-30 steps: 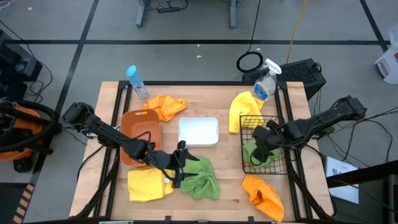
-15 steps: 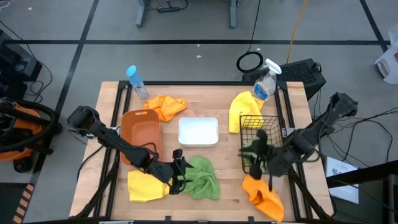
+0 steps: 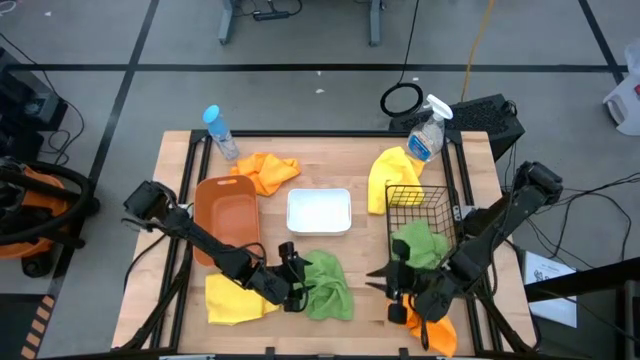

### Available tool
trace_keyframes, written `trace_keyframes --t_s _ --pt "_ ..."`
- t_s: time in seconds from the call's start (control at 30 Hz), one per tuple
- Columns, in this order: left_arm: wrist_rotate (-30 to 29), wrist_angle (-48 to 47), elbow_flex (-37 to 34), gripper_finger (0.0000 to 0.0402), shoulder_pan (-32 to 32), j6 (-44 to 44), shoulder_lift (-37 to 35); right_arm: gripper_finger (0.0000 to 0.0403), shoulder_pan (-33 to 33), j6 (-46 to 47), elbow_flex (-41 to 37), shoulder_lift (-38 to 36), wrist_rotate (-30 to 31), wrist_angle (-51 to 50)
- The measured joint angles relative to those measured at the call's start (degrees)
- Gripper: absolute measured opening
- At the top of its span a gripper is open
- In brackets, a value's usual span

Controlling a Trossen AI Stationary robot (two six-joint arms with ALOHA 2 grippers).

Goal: Sort microfiber towel by color & place in baskets

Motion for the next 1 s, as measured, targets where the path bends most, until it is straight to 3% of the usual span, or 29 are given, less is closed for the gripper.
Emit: trace_keyframes --t_s 0.13,0.23,0.4,0.57,0.83,1.0 --pt "0.08 0.37 0.0 0.0321 0.32 -0.09 2.39 0.008 0.37 -1.05 3.31 3.6 -0.18 -0.03" --pt "3.41 3.54 0.0 0.0321 0.92 -0.01 5.34 0.008 0.66 -2.24 5.14 5.66 -0.2 -0.03" --pt "5.9 7.31 0.0 0.0297 1.62 -1.38 9.15 0.008 0.71 -2.69 6.08 7.37 -0.32 -0.21" --pt "5.84 7.62 0.07 0.0222 1.7 -1.49 10.15 0.008 0.82 -1.98 6.11 7.5 -0.3 -0.13" --pt "5.85 6.82 1.76 0.0027 1.46 2.19 9.6 0.008 0.83 -1.85 6.11 7.5 -0.21 -0.04" --pt "5.88 4.3 4.76 0.0029 1.42 6.22 9.27 0.008 0.83 -1.86 6.11 7.5 -0.21 -0.03"
